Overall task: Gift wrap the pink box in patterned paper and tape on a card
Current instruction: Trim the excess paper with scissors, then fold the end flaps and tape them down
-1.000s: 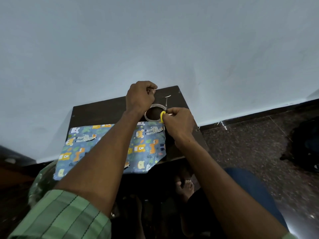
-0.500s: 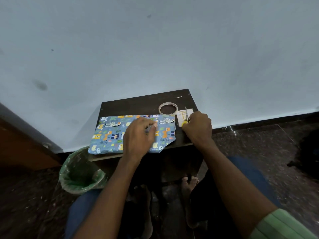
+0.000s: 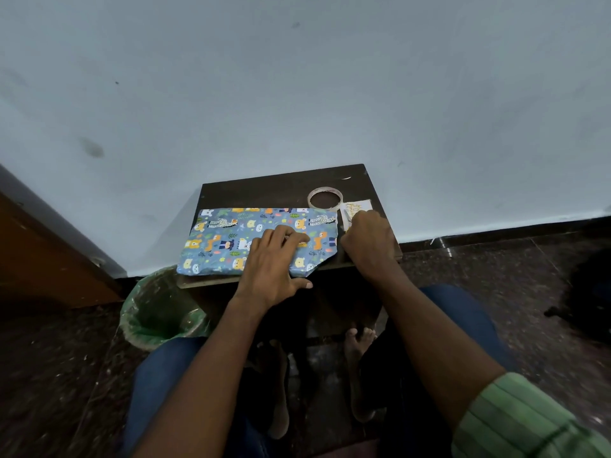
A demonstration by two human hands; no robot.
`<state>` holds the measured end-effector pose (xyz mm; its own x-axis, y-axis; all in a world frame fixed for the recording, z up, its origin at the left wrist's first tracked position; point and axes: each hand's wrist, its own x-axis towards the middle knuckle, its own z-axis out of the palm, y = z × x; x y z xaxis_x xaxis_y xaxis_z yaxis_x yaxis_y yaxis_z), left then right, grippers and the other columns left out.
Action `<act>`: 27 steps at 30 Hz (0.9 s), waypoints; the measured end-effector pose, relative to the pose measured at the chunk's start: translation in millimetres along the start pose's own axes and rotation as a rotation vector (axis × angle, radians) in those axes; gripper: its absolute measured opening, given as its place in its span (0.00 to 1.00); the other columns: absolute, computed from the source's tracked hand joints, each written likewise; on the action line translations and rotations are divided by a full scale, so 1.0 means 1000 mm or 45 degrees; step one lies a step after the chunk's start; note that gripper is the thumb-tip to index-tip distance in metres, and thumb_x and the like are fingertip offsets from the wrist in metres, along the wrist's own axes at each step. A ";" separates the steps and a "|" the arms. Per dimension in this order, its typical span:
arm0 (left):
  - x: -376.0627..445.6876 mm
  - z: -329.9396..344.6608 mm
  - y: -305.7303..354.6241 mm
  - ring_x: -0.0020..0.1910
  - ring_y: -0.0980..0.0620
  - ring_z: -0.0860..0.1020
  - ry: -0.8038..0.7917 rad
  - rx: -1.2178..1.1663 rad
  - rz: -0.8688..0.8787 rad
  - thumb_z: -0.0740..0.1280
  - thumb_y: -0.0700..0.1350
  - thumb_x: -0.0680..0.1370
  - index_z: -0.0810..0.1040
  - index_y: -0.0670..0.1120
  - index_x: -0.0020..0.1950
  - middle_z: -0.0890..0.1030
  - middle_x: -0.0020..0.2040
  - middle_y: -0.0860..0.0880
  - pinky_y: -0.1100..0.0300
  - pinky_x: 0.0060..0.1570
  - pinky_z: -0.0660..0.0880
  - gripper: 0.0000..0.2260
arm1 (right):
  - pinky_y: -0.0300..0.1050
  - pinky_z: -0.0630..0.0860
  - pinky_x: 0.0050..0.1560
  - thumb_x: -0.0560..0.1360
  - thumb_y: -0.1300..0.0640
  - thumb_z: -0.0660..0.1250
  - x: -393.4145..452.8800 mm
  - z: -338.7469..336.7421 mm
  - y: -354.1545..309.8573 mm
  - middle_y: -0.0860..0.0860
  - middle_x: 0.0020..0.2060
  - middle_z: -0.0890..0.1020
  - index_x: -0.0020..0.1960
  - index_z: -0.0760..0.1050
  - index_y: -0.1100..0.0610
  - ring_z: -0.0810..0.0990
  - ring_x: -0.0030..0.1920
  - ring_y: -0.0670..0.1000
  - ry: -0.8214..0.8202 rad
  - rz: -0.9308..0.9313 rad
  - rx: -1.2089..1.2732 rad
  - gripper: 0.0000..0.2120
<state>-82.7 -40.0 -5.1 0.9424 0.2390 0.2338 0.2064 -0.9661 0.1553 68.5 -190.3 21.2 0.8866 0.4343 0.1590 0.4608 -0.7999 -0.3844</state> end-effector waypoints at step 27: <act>0.007 -0.058 0.002 0.56 0.52 0.75 0.883 -0.574 -0.011 0.67 0.42 0.81 0.78 0.44 0.62 0.78 0.58 0.56 0.41 0.58 0.72 0.10 | 0.50 0.80 0.47 0.85 0.61 0.52 0.029 -0.009 -0.048 0.55 0.45 0.83 0.53 0.78 0.57 0.83 0.44 0.53 -0.483 0.520 2.369 0.15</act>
<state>-90.5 -34.4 52.1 0.5347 0.3954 0.7468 -0.0514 -0.8669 0.4958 72.2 -143.0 52.7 0.7416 0.6219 -0.2516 -0.5766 0.3993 -0.7128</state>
